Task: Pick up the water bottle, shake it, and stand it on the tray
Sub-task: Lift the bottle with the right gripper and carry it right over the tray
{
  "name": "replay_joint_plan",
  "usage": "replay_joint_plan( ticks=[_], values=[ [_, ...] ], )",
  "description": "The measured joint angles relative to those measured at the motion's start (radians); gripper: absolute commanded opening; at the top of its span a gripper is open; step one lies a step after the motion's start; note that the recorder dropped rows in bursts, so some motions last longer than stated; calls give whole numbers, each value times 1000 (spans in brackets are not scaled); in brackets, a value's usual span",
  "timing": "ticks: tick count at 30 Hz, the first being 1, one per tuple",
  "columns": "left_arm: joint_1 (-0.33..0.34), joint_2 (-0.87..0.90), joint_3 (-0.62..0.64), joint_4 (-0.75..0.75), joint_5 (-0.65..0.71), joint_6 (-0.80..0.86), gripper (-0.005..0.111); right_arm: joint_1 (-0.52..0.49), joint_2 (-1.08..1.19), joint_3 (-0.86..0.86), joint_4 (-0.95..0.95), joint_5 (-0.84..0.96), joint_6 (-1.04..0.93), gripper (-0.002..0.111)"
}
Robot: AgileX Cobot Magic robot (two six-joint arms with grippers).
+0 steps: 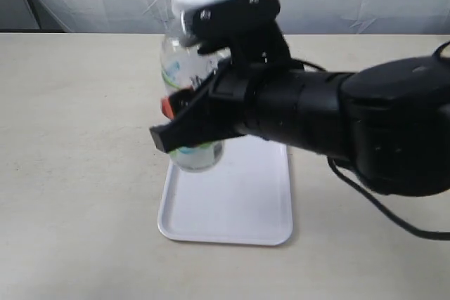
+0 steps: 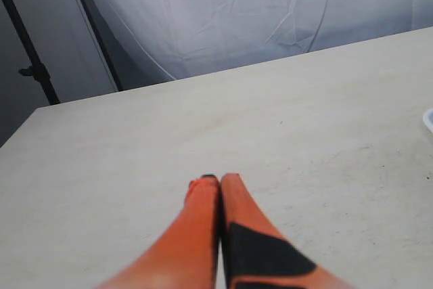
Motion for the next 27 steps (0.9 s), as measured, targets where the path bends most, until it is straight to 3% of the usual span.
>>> replay_joint_plan(
  ticks=[6,15,22,27],
  values=[
    [0,0,0,0,0,0,0,4,68,26,-20,-181,-27,-1],
    [0,0,0,0,0,0,0,97,-63,-63,-14,-193,-38,-1],
    [0,0,0,0,0,0,0,115,45,28,17,-289,-60,-1],
    [0,0,0,0,0,0,0,150,-76,-45,-2,-305,-64,-1]
  ],
)
